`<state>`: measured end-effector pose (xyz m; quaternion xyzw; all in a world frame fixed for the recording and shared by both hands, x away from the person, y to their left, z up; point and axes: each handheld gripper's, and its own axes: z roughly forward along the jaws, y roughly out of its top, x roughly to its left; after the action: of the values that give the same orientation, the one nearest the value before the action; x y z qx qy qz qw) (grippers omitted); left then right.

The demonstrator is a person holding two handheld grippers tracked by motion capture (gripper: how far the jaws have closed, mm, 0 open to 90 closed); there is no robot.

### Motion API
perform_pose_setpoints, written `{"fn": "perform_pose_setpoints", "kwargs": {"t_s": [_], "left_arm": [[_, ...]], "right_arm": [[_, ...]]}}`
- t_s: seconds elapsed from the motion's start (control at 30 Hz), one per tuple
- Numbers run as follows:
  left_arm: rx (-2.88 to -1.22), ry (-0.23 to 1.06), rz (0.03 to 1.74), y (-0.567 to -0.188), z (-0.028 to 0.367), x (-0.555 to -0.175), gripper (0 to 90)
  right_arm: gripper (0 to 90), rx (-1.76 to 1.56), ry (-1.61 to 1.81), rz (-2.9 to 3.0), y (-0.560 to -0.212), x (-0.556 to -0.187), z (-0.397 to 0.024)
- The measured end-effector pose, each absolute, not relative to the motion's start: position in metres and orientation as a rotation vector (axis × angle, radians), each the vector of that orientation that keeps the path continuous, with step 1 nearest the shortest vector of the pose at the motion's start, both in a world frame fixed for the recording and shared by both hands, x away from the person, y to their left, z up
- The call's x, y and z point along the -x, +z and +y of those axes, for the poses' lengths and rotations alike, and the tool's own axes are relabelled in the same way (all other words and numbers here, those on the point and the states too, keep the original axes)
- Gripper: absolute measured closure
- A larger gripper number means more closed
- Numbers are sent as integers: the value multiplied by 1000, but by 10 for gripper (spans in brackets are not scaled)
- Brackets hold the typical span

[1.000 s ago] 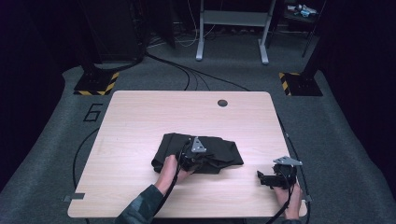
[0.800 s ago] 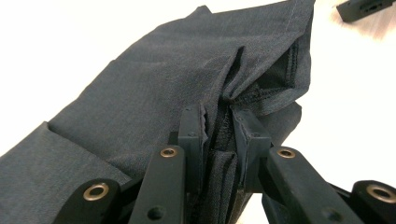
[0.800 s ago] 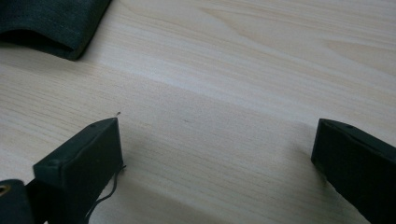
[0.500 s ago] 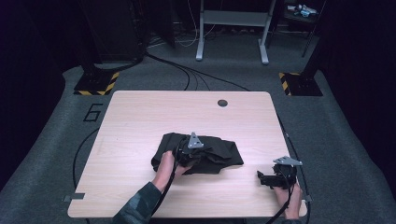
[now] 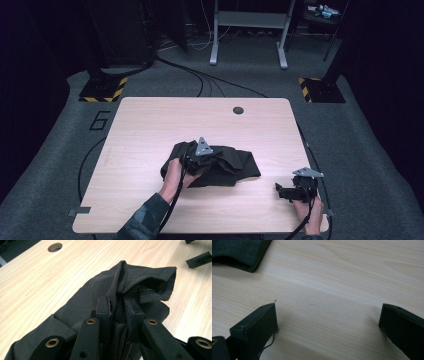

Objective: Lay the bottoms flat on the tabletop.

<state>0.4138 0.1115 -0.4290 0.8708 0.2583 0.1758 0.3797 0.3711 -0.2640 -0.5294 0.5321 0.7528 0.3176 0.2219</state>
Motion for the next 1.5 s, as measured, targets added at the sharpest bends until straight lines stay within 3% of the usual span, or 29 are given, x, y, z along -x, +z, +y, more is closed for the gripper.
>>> {"fn": "perform_pose_setpoints", "kwargs": {"t_s": [0.93, 1.5], "left_arm": [[-2094, 556, 742, -398, 155, -412, 763], [-2003, 643, 832, -382, 205, -406, 764]], "right_arm": [[12, -1469, 879, 2077, -529, -371, -264], [13, -1471, 878, 2075, -529, -371, -264]]}}
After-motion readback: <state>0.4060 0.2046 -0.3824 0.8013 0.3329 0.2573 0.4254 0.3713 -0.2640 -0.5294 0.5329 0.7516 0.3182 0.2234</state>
